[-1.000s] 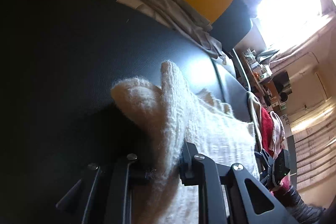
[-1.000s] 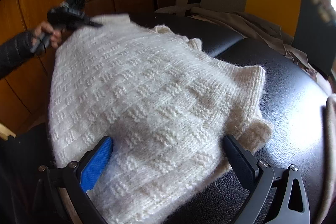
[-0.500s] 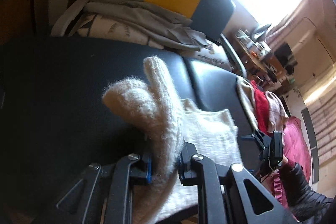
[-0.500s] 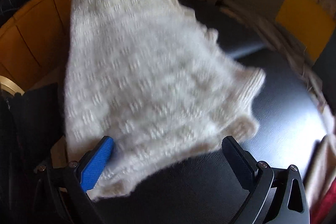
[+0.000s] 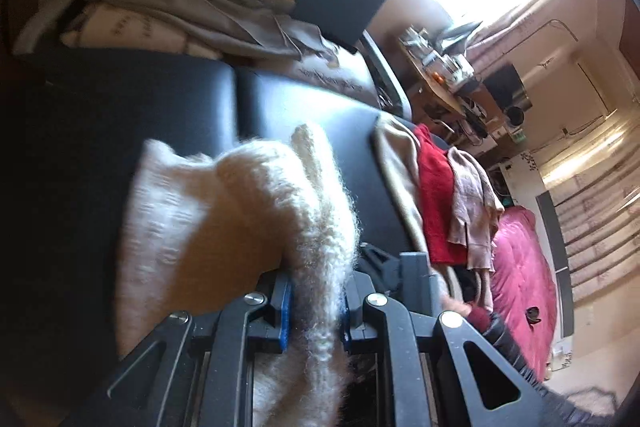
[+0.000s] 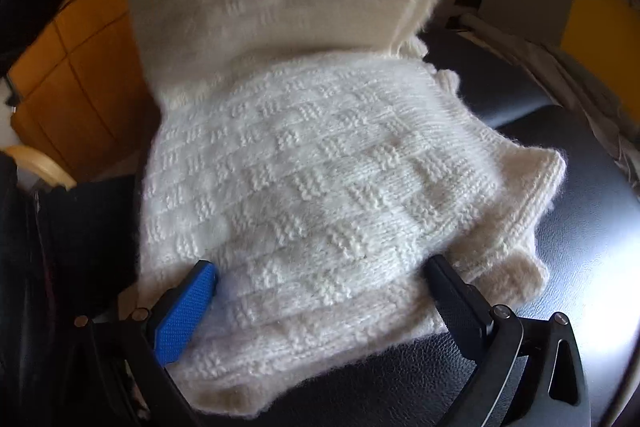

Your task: Fold clothes

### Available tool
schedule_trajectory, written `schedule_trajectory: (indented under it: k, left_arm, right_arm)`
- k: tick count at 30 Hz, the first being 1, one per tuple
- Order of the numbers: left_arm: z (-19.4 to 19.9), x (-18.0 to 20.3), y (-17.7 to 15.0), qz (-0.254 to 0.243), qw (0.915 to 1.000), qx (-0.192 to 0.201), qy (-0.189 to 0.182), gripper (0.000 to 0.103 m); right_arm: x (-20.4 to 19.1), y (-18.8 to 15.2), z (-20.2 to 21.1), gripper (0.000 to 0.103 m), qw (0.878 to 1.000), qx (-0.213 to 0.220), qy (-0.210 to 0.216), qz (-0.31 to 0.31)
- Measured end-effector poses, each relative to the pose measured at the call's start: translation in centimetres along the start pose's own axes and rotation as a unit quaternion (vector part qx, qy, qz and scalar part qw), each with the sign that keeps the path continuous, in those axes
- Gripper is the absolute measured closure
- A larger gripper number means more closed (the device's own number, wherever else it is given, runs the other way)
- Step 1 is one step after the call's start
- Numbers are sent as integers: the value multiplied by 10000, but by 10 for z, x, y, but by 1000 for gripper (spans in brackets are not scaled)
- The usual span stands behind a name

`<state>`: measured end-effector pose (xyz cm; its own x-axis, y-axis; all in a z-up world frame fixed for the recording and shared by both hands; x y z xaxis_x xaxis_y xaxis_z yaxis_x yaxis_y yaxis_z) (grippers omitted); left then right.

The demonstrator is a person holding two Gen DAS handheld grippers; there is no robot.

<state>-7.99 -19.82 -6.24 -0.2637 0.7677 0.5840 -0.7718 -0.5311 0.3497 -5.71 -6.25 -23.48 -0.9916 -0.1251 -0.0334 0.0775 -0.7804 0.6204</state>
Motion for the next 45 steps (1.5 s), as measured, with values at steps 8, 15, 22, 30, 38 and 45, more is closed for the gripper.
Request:
schedule_trajectory:
  k: [8, 15, 22, 30, 38, 45]
  left_arm:
    - [-85, 25, -14, 294, 9988, -357, 141, 88]
    - [-125, 19, -24, 914, 9942, -522, -220, 86]
    - [-137, 17, -22, 1613, 9824, -531, -778, 79]
    - [-84, 72, -20, 778, 9843, -566, -1478, 71]
    - [20, -11, -12, 145, 9961, 776, -395, 67]
    - [12, -103, -54, 278, 9923, 986, 689, 67]
  right_arm:
    - [-5, -1, 0, 0, 9998, 185, -63, -27]
    - [-8, -2, -1, 0, 9996, 250, -99, -14]
    - [-12, -2, -2, 0, 9995, 276, -136, -3]
    - [-21, -1, -1, 0, 9989, 222, -383, 124]
    - [-34, -18, 26, 0, 9948, 74, -939, -396]
    - [-73, -42, 89, 0, 9874, 303, -1184, -1001]
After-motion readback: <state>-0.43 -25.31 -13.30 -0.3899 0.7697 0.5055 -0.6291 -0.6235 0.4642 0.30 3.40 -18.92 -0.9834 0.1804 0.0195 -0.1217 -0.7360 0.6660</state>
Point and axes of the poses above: each gripper's, at about its wrist camera, not at the fingertips, and z roughly against the way its jaws point, x to its right, y to its top, the point moved 6 cm from there along -z, roughly the way its jaws point, and after that the axes turned 4 degrees about z, right-handed, at the moved point
